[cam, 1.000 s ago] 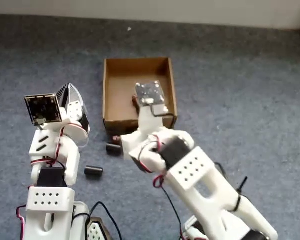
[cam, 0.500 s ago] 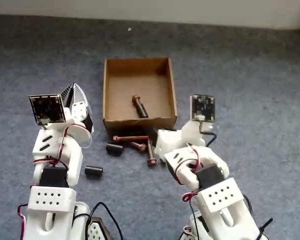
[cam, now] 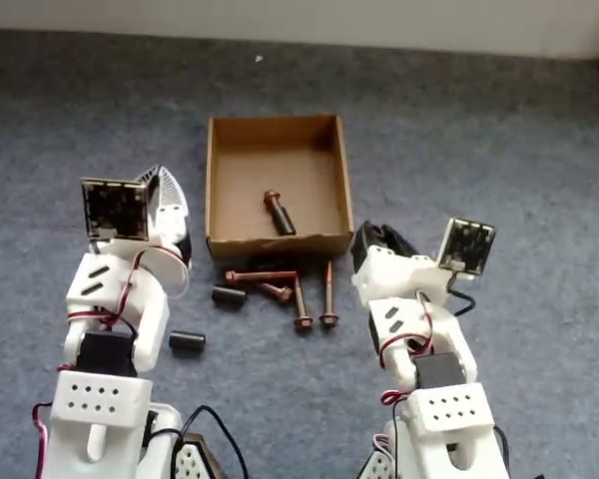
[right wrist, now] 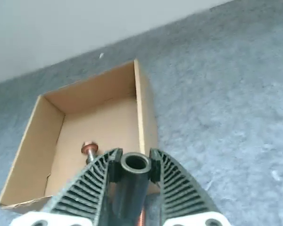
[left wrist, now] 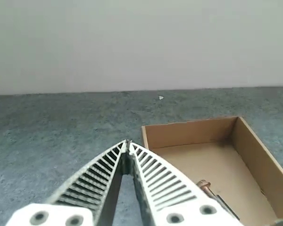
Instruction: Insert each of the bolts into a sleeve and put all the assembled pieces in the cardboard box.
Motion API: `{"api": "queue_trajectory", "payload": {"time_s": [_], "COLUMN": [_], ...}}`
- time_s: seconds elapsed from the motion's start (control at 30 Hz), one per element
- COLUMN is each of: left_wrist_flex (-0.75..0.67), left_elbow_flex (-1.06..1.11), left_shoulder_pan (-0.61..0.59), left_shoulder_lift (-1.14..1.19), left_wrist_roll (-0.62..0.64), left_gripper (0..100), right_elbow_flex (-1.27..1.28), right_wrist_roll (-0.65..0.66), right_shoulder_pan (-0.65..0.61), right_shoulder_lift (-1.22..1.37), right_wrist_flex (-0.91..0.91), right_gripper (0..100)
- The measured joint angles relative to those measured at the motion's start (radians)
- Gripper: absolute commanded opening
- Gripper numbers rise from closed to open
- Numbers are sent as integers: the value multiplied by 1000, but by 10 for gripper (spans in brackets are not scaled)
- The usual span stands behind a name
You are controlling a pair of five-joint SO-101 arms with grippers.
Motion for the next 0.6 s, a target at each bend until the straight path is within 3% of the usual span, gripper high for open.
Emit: {"api": "queue_trajectory", "payload": {"time_s": [0.3, 0.6], "left_wrist_flex": [359, 480], "left_elbow_flex": [-207, -255], "left_shoulder_pan": [143, 353], "left_shoulder_lift": [0, 123], "left_wrist_roll": [-92, -241], "left_gripper": [39, 39], "right_elbow_flex": [2, 2], "right_wrist_roll": [0, 0], "right_shoulder_pan": [41, 242], "right_shoulder_lift": [0, 0], "right_wrist_flex": [-28, -31], "right_gripper": [5, 5]}}
